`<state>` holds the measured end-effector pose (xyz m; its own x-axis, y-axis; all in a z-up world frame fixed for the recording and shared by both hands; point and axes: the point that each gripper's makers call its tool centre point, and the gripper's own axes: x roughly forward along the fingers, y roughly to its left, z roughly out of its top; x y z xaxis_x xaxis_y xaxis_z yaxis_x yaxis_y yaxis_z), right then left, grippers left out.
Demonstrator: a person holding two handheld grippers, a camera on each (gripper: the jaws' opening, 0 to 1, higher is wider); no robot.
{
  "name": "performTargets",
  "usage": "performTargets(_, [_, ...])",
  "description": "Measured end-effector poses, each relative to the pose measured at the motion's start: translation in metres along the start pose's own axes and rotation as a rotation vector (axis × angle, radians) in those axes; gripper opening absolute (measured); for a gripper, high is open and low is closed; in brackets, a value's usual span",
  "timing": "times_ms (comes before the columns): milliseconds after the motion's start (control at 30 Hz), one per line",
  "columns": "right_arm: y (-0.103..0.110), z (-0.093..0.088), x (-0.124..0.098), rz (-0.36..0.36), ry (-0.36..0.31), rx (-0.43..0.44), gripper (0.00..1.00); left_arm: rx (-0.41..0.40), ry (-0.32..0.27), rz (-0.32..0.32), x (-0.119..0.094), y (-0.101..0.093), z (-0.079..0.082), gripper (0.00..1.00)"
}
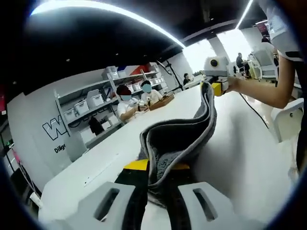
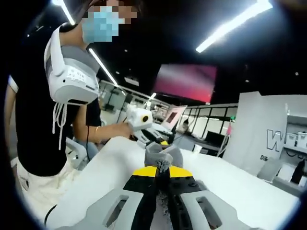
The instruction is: Open the folded towel by lifting each exposed corner and separating the folded layers until the towel lies flat within the target outline without major curled edges
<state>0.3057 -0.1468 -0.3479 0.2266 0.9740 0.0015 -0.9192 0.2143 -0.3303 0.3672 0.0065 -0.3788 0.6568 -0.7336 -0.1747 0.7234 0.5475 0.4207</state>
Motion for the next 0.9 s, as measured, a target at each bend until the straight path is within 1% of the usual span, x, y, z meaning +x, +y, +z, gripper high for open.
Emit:
performTargets(100, [-0.001,-0.001,-0.005,-0.024,0.007,0.004,0.0,-0.003,-0.002,-0.012,-0.005,-0.008,0.001,0.09])
performTargets(167, [-0.005,-0.003,-0.009,-0.064,0.01,0.016,0.0,0.003,-0.005,-0.026,-0.008,-0.015,0.002,0.09])
performTargets(200, [-0.004,-0.003,-0.01,-0.07,0.009,0.018,0.0,0.006,-0.012,-0.034,-0.009,-0.019,0.003,0.09])
performTargets(267, [-0.002,-0.004,-0.011,-0.074,0.011,0.021,0.0,0.012,-0.017,-0.051,-0.011,-0.028,0.004,0.09])
performTargets(367, [0.004,-0.008,-0.014,-0.077,0.024,0.025,0.0,0.028,-0.002,-0.065,-0.014,-0.038,0.002,0.09])
performTargets(500, [0.01,-0.011,-0.02,-0.091,0.037,0.05,0.0,-0.015,-0.023,-0.089,-0.02,-0.049,0.002,0.09])
performTargets(600, [0.013,-0.012,-0.023,-0.097,0.041,0.05,0.0,-0.025,-0.024,-0.096,-0.022,-0.055,0.002,0.09])
performTargets(767, [0.014,-0.014,-0.025,-0.108,0.048,0.051,0.0,-0.017,-0.018,-0.116,-0.023,-0.066,0.001,0.09])
performTargets(900, [0.019,-0.017,-0.028,-0.117,0.056,0.06,0.0,-0.03,-0.015,-0.114,-0.025,-0.071,-0.002,0.09])
